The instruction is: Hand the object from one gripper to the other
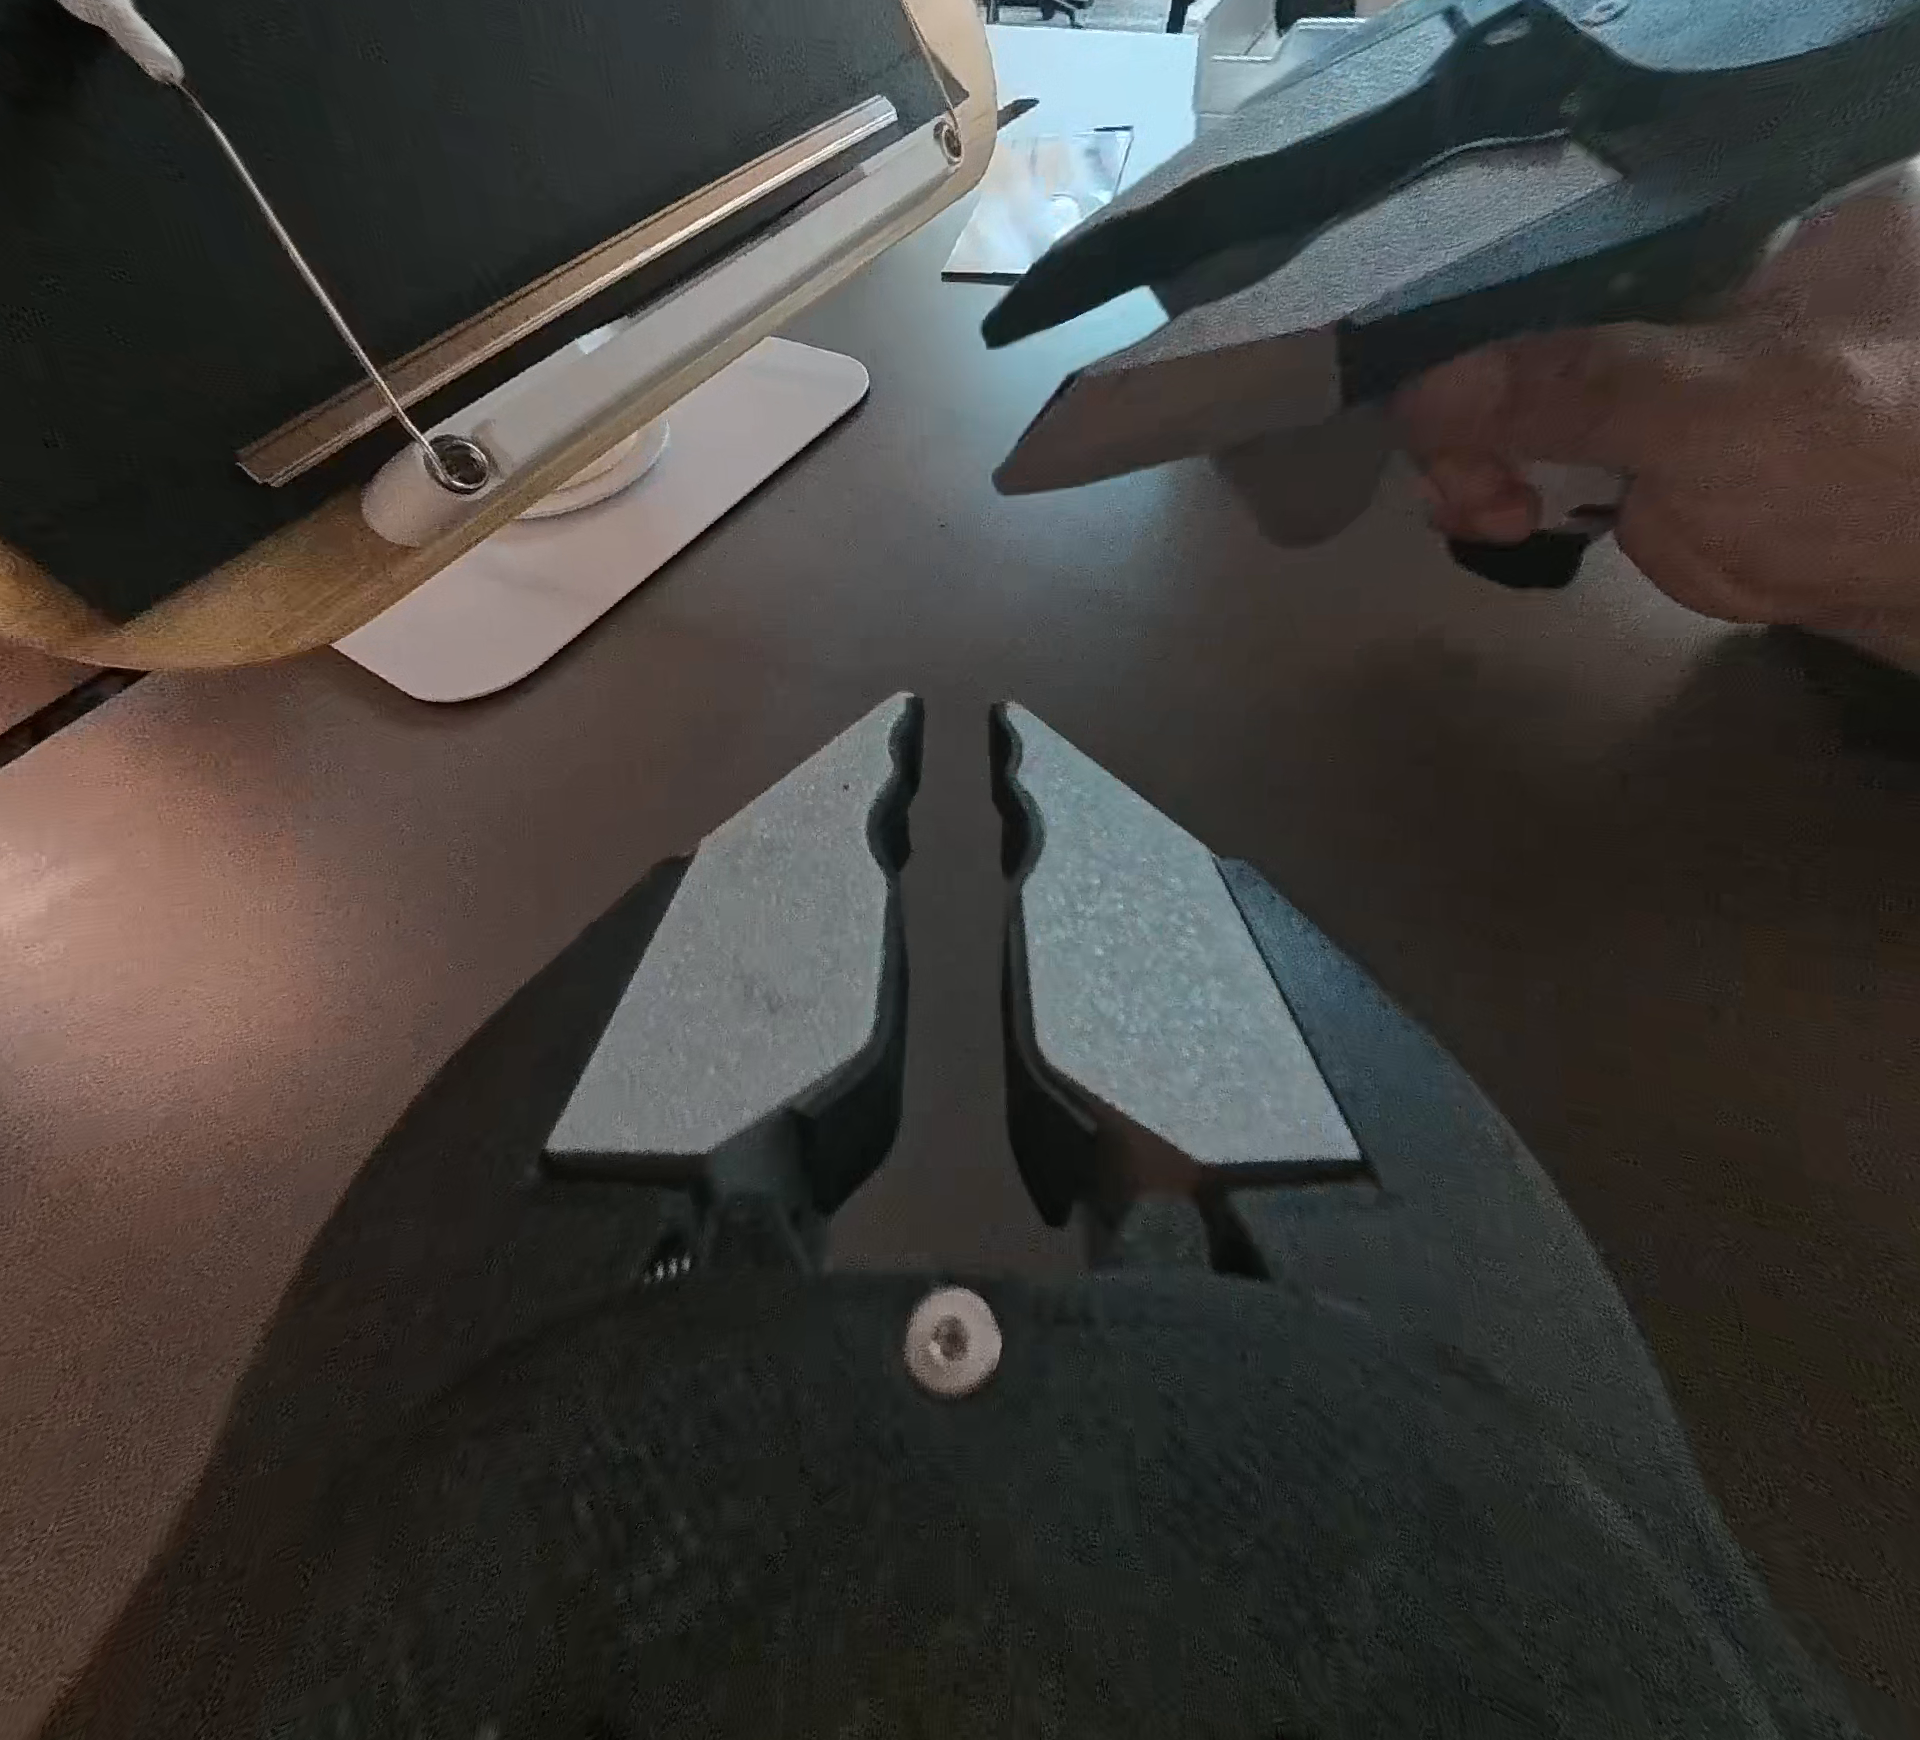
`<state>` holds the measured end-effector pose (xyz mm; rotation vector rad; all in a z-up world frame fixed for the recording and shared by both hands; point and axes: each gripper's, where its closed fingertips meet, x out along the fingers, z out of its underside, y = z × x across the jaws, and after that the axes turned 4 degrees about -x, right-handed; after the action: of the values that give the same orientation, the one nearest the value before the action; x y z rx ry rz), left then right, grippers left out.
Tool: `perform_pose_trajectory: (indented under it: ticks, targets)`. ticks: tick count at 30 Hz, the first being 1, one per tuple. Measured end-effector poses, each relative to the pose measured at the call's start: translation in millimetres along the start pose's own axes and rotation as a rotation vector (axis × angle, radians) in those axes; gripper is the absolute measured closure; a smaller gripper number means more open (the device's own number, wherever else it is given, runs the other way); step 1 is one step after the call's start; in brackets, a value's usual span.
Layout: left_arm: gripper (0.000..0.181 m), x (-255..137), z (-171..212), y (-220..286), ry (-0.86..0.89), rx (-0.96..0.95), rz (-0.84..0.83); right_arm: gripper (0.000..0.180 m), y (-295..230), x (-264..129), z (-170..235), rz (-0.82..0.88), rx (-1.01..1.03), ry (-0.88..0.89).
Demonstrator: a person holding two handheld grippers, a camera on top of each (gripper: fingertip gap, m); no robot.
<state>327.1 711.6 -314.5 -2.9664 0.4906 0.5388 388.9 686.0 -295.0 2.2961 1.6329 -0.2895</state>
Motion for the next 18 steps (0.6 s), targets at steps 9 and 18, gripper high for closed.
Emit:
perform_pose_trajectory:
  ticks: [9,18]
  targets:
    - [0.179,6.8,5.2,7.8,-0.026,0.069,-0.009,0.133,-2.2,3.5,12.2,-0.004,-0.056,-0.03]
    - [0.181,3.9,2.1,7.3,0.001,0.062,-0.012,0.135,-8.4,5.4,14.3,-0.033,-0.035,-0.03]
